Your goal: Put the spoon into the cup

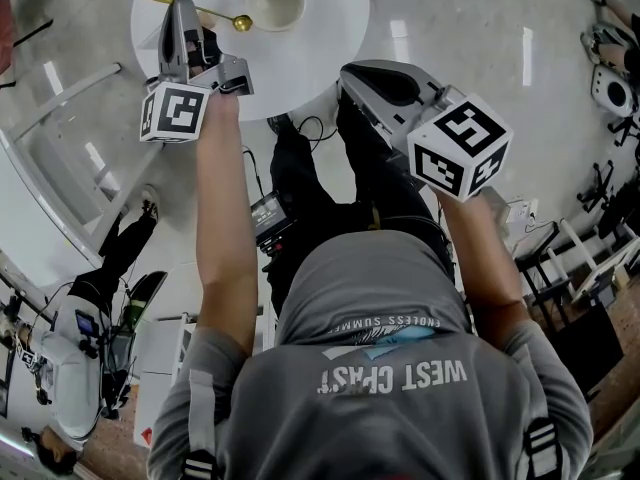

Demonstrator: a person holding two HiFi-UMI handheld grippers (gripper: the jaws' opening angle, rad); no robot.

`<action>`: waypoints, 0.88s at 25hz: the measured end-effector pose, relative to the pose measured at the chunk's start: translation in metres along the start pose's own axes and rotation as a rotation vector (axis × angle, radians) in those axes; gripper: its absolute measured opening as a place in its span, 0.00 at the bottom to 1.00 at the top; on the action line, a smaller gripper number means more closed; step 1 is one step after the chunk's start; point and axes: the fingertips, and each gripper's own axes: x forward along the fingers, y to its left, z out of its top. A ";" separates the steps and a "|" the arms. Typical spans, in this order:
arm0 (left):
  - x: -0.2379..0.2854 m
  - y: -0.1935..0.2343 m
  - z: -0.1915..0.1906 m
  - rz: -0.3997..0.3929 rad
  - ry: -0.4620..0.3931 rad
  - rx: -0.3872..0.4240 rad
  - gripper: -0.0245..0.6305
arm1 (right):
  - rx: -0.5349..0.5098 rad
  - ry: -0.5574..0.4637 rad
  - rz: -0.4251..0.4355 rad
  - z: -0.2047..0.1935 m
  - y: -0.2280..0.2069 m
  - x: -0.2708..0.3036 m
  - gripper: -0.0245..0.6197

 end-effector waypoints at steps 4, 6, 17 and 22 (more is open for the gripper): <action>-0.002 0.007 -0.001 0.038 0.001 0.002 0.04 | 0.004 0.005 0.003 -0.002 0.000 0.002 0.04; 0.000 0.008 -0.001 0.031 -0.008 0.001 0.04 | 0.007 0.008 0.005 -0.004 -0.001 0.003 0.04; 0.001 0.013 -0.004 0.033 -0.035 -0.015 0.04 | 0.014 0.023 0.007 -0.012 -0.002 0.003 0.04; 0.001 0.020 -0.011 0.047 -0.030 -0.014 0.04 | 0.020 0.028 0.008 -0.018 -0.003 0.004 0.04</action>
